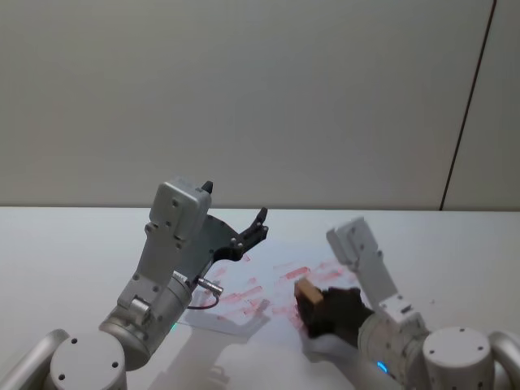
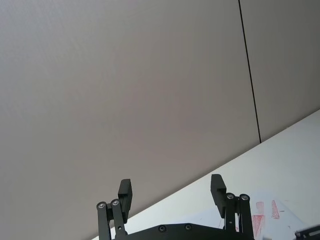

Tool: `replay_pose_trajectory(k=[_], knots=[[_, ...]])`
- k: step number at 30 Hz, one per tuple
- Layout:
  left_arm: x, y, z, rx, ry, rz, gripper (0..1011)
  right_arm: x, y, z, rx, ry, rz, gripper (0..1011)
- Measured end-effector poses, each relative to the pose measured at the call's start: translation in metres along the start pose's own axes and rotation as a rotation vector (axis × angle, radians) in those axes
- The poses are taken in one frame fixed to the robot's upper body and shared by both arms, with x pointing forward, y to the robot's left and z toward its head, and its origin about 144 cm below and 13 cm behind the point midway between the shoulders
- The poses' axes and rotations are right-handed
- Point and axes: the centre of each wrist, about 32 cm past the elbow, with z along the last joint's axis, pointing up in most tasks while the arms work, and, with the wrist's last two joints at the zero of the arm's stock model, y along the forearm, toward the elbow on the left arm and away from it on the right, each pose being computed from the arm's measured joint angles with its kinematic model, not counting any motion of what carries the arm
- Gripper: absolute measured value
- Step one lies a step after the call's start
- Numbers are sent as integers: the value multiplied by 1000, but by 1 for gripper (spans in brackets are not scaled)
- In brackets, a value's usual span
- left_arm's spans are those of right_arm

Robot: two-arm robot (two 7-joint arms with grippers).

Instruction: Use the one hand to pick up the stamp and affix it onto the A4 paper.

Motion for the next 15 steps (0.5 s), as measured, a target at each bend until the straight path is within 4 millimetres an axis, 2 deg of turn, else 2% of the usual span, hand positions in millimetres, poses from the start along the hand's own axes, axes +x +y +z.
replay_pose_trajectory(k=[4,9,15], knots=[[0,0,0,0,0,0,1002,3,-6,12,61,8,3,220],[0,0,0,0,0,0,1003,16,-27,31,154,25,-1,220],[0,0,0,0,0,0,1002,30,-50,32,184,38,-18,220]])
